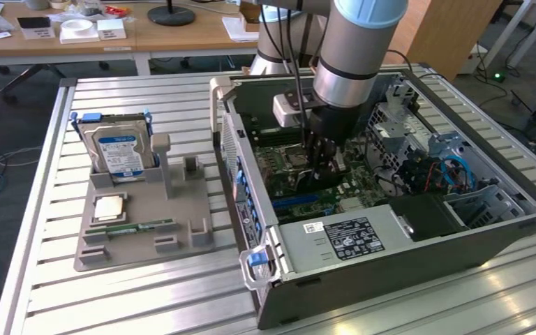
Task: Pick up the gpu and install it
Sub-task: 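Insert the gpu into the slot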
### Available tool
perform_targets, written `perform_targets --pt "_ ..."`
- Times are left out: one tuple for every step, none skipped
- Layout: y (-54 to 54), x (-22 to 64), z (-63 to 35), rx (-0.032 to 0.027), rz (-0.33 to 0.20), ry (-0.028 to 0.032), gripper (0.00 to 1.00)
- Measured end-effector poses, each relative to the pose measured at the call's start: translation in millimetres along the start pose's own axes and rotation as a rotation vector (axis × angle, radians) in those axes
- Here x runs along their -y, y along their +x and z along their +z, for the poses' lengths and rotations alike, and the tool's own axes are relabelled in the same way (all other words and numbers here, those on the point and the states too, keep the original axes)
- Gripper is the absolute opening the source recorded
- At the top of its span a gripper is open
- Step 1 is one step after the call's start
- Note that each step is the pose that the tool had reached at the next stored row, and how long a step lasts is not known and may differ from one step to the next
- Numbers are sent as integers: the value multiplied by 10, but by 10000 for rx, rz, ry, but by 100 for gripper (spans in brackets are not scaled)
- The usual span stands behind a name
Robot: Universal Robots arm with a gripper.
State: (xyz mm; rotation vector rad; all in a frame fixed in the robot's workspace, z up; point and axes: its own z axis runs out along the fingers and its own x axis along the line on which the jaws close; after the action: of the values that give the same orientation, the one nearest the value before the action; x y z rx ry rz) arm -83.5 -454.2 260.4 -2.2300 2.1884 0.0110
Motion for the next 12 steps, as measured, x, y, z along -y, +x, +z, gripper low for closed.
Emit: perform_targets --pt "2 -1 2 0 1 0 26" --pt "2 -2 3 -1 1 -1 26" --pt "2 -6 4 -1 1 -1 26" --pt "2 -10 5 0 1 0 26" --pt "1 -12 5 1 1 1 26" --pt "2 -14 5 1 0 0 26" --pt "2 -16 5 0 -1 0 26" --pt "2 -18 5 0 0 0 26" --pt "2 -20 5 0 1 0 26" --pt "2 -22 5 -1 1 1 26" --pt "2 -25 5 0 1 0 26" --pt "2 -28 5 0 2 0 26"
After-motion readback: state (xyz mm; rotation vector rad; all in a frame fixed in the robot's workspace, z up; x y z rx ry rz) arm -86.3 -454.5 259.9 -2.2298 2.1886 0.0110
